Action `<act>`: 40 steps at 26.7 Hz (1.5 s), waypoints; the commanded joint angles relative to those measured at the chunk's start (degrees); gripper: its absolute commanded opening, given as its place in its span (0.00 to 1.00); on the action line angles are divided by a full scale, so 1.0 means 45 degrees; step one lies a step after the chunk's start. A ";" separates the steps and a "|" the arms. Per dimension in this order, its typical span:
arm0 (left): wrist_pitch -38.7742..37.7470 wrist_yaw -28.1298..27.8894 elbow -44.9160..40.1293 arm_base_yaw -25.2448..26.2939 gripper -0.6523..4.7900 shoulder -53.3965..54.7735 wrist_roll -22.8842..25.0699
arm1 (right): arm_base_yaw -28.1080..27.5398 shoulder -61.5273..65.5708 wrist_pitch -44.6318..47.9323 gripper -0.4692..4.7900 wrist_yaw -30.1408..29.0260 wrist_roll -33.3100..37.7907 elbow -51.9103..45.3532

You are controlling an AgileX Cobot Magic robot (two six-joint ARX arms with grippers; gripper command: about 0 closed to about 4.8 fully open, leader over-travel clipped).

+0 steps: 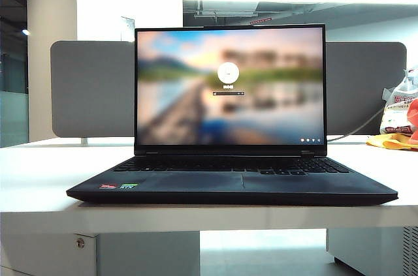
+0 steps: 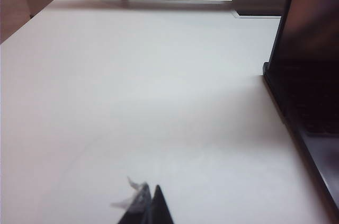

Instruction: Open the lid of the laptop and use the keypad to enter the password "123".

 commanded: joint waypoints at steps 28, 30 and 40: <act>0.0243 0.0049 -0.0005 0.0010 0.11 0.0005 -0.0097 | -0.0665 -0.0913 0.0952 0.09 0.0248 -0.2225 -0.0194; 0.0243 0.0049 -0.0005 0.0010 0.11 0.0005 -0.0097 | -0.1253 -0.1447 0.2089 0.09 0.0461 -0.2385 -0.0699; 0.0243 0.0049 -0.0005 0.0010 0.11 0.0005 -0.0097 | -0.3769 -0.3011 0.6067 0.09 0.0899 -0.0534 -0.3619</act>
